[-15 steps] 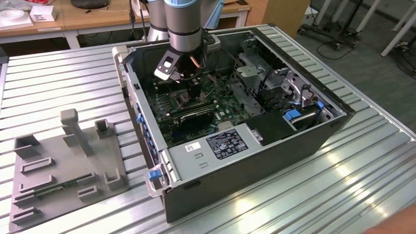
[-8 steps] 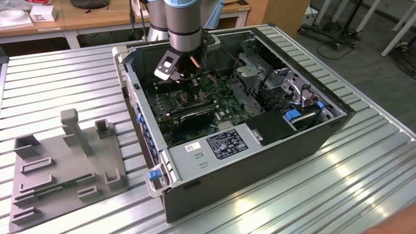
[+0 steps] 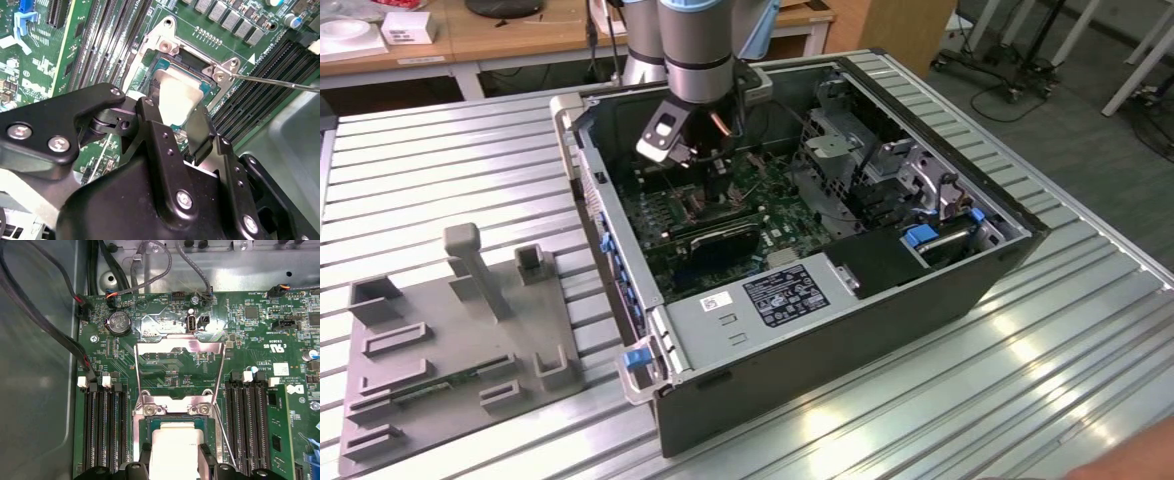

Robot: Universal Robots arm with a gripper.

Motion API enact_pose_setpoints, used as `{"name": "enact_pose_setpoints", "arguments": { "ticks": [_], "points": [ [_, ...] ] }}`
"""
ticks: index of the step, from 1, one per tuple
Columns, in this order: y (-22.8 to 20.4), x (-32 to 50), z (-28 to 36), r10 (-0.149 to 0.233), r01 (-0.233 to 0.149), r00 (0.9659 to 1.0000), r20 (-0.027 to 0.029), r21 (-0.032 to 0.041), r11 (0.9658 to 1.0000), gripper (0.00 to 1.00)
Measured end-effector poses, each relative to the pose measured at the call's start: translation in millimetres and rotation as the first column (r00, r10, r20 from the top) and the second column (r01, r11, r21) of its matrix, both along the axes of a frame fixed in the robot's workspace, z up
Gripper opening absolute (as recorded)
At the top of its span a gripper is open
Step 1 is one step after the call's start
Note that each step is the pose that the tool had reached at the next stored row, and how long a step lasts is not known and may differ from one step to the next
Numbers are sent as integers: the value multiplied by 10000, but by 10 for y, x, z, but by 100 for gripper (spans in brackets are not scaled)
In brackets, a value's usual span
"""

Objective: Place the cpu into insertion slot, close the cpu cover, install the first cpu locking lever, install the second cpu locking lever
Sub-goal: 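Place the cpu into insertion slot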

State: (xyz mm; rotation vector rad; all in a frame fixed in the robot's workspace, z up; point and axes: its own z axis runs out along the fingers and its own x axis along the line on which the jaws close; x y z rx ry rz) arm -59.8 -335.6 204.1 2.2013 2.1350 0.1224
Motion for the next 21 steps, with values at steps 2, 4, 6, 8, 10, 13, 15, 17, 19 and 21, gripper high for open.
{"name": "enact_pose_setpoints", "arguments": {
  "ticks": [2, 4, 6, 8, 10, 13, 15, 17, 19, 21],
  "points": [
    [0, 0, 0, 0, 0, 10000, 1, 1, 10000, 49],
    [0, 0, 0, 0, 0, 10000, 1, 1, 10000, 49],
    [0, 0, 1, 0, 0, 10000, 1, 0, 10000, 47],
    [0, 0, 1, 0, 0, 10000, 1, 0, 10000, 41],
    [0, 0, 1, 0, 0, 10000, 1, 0, 10000, 29],
    [0, 0, 1, 0, 0, 10000, 1, -1, 10000, 17],
    [0, 0, 2, 0, 0, 10000, 1, 0, 10000, 11],
    [0, 0, 2, 0, 0, 10000, 0, -1, 10000, 11],
    [0, 0, 2, 0, 0, 10000, 0, -1, 10000, 11],
    [0, 0, 2, 0, 0, 10000, 1, -1, 10000, 11]
  ]
}}
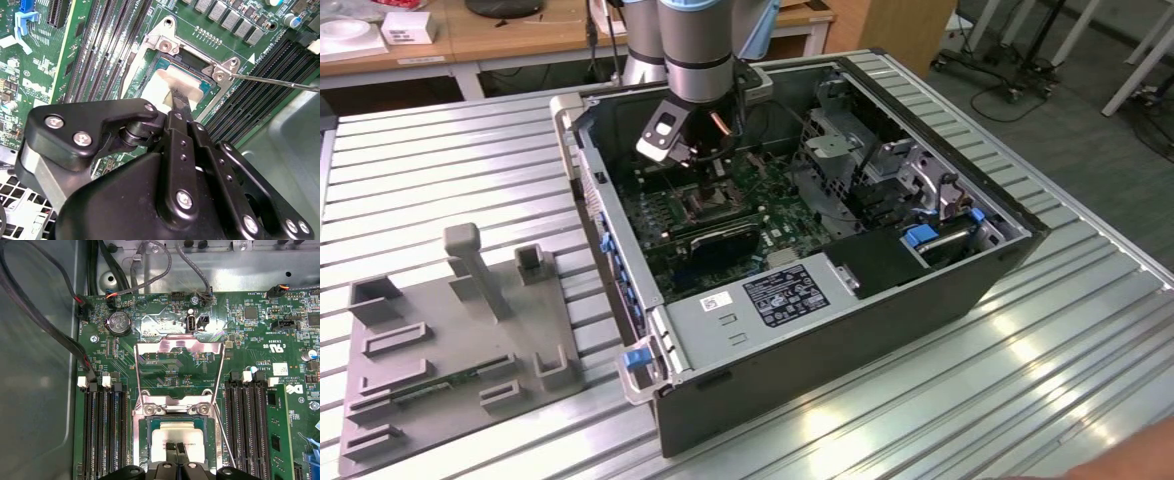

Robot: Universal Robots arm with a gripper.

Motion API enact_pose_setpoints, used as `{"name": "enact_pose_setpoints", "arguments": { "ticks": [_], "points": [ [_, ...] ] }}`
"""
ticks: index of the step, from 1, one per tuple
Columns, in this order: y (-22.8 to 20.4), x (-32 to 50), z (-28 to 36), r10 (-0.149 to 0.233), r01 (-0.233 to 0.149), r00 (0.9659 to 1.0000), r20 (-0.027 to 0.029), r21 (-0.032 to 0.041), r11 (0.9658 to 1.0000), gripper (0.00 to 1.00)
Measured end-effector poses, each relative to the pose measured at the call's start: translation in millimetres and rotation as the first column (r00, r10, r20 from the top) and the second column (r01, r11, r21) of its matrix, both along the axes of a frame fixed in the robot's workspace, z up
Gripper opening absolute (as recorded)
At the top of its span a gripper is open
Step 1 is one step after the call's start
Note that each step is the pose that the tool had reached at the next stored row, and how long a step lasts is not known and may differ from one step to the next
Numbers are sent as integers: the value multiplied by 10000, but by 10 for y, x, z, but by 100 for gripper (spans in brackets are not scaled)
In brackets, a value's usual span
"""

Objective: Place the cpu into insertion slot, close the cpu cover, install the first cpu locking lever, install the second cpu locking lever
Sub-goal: 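Place the cpu into insertion slot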

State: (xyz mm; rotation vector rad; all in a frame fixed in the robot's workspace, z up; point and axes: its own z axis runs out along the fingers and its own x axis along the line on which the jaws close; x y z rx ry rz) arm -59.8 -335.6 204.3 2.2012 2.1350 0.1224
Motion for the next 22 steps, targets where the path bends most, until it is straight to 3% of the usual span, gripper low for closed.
{"name": "enact_pose_setpoints", "arguments": {
  "ticks": [2, 3, 4, 5, 10, 13, 16, 22],
  "points": [
    [0, 0, 0, 0, 0, 10000, -5, 0, 10000, 11],
    [0, 0, 0, 0, 0, 10000, -46, -3, 10000, 11],
    [0, 1, 1, -1, 1, 9999, -121, -11, 10000, 11],
    [0, 1, 1, -1, 0, 9999, -148, -12, 10000, 11],
    [0, 2, 0, 0, 0, 9998, -211, -9, 10000, 11],
    [2, 9, -1, -2, 2, 9998, -221, -9, 10000, 11],
    [4, 37, -1, -5, 4, 9996, -287, -22, 10000, 11],
    [4, 41, 0, -5, 5, 9996, -294, -24, 10000, 11]
  ]
}}
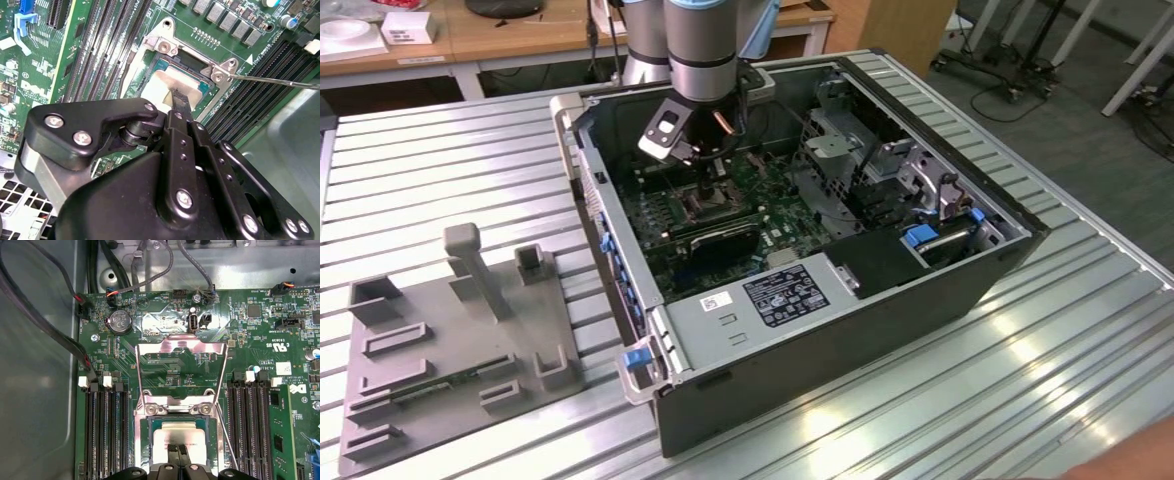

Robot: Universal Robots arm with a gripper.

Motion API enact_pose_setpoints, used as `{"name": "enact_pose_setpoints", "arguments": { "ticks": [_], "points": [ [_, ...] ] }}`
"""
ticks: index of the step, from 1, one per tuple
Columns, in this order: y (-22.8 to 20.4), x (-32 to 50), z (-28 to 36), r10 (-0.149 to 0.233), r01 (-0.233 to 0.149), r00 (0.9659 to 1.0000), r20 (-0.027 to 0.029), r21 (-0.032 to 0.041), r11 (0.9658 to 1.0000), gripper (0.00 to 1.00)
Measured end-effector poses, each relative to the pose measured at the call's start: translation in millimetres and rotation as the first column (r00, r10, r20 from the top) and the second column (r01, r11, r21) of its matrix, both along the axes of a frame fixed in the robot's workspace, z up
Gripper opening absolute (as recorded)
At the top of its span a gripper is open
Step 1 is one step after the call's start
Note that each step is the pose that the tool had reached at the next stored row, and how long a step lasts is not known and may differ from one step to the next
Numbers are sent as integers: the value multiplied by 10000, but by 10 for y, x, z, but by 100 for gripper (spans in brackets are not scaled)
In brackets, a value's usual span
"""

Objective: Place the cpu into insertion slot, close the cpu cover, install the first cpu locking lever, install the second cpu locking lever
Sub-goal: 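Place the cpu into insertion slot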

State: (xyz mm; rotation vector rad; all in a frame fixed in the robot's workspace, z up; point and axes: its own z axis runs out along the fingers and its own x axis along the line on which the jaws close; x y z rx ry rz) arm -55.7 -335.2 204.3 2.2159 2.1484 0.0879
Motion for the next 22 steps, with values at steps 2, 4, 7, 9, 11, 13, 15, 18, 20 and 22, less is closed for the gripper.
{"name": "enact_pose_setpoints", "arguments": {
  "ticks": [2, 4, 7, 9, 11, 13, 15, 18, 20, 22],
  "points": [
    [0, 0, -1, 0, 0, 10000, -1, -2, 10000, 11],
    [1, 1, -10, 0, 0, 10000, 2, 2, 10000, 11],
    [0, 1, -29, 0, 0, 10000, 0, 0, 10000, 11],
    [0, 1, -41, 0, 0, 10000, -2, -3, 10000, 11],
    [-1, 0, -47, 0, 0, 10000, -5, -7, 10000, 11],
    [0, 0, -48, 0, 0, 10000, -2, -3, 10000, 11],
    [0, 1, -49, 0, 0, 10000, 0, -1, 10000, 11],
    [0, 1, -50, 0, 0, 10000, 0, -1, 10000, 11],
    [0, 1, -50, 0, 0, 10000, 0, -1, 10000, 11],
    [0, 1, -50, 0, 0, 10000, 0, -1, 10000, 11]
  ]
}}
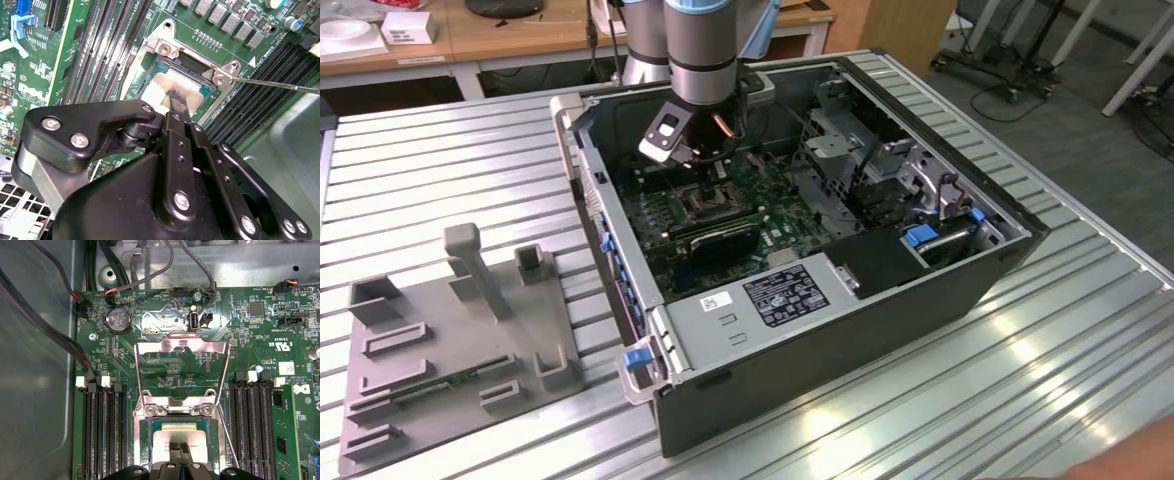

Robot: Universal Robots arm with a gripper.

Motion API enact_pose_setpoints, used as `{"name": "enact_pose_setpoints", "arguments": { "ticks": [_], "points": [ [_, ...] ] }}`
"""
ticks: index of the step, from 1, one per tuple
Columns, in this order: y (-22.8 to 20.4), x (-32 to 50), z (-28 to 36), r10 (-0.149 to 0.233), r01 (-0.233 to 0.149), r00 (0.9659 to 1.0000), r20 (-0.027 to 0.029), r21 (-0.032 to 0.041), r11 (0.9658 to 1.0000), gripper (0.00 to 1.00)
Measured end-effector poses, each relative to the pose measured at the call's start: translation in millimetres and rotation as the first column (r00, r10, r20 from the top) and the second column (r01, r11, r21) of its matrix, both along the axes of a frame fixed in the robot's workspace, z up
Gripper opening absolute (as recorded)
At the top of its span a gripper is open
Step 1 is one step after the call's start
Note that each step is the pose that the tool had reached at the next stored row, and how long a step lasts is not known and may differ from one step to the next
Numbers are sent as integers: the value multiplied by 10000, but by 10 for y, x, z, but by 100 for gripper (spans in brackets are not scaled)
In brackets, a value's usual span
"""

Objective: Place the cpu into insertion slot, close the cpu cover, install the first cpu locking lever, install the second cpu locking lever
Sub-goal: 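Place the cpu into insertion slot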

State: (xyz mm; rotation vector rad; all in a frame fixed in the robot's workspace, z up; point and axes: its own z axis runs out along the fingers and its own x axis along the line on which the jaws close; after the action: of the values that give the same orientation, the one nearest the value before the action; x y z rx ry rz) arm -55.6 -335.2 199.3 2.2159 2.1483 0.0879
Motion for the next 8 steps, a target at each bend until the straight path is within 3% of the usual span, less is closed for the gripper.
{"name": "enact_pose_setpoints", "arguments": {
  "ticks": [8],
  "points": [
    [0, 0, -1, 0, 0, 10000, 0, 0, 10000, 11]
  ]
}}
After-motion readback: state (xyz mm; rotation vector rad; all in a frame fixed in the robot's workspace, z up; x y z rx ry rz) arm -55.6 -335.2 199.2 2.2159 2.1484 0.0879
